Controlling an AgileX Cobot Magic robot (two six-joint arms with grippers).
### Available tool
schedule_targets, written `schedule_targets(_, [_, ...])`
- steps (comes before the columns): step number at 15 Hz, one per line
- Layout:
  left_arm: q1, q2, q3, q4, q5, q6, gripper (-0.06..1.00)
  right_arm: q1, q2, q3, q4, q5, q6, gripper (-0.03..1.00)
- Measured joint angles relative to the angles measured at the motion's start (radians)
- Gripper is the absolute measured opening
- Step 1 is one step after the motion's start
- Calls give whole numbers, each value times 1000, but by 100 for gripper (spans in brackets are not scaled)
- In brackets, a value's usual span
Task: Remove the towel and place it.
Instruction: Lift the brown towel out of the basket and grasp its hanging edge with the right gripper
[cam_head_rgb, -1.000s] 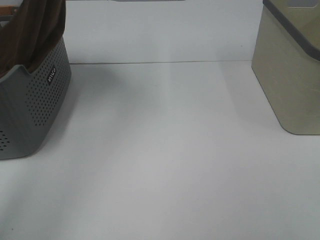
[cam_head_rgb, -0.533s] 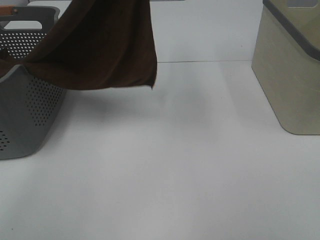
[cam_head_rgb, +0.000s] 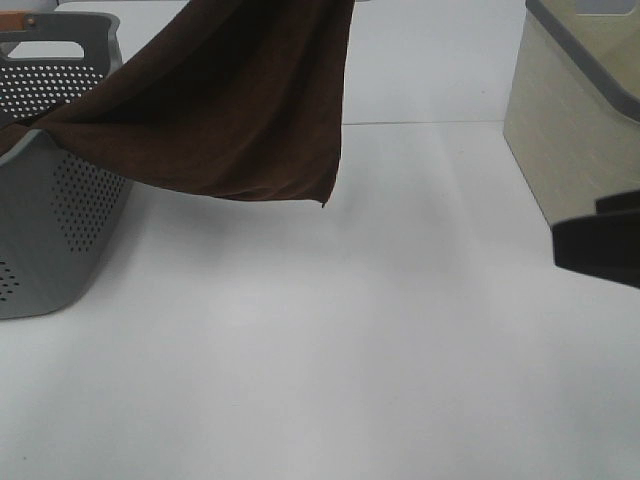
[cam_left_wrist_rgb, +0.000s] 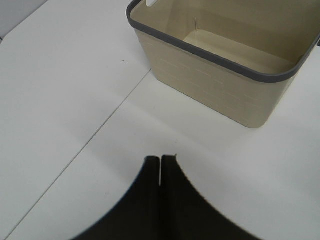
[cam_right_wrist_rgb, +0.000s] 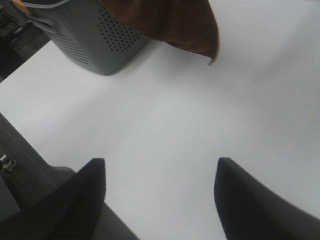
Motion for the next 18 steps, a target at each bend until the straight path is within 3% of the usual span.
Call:
schedule_targets(4, [0,0,0,0,-14,0,0,0,292,0,420,-22,-557,61])
schedule_targets(9, [0,0,0,0,-48,0,0,0,575,-2,725,-25,-896,61])
schedule_targets(13, [0,0,0,0,-55,0,0,87,809,-103,749,0,-1066,61])
schedule_targets(18, [0,0,0,0,-55,0,0,230,1037,-296,749,-88,-1115,61])
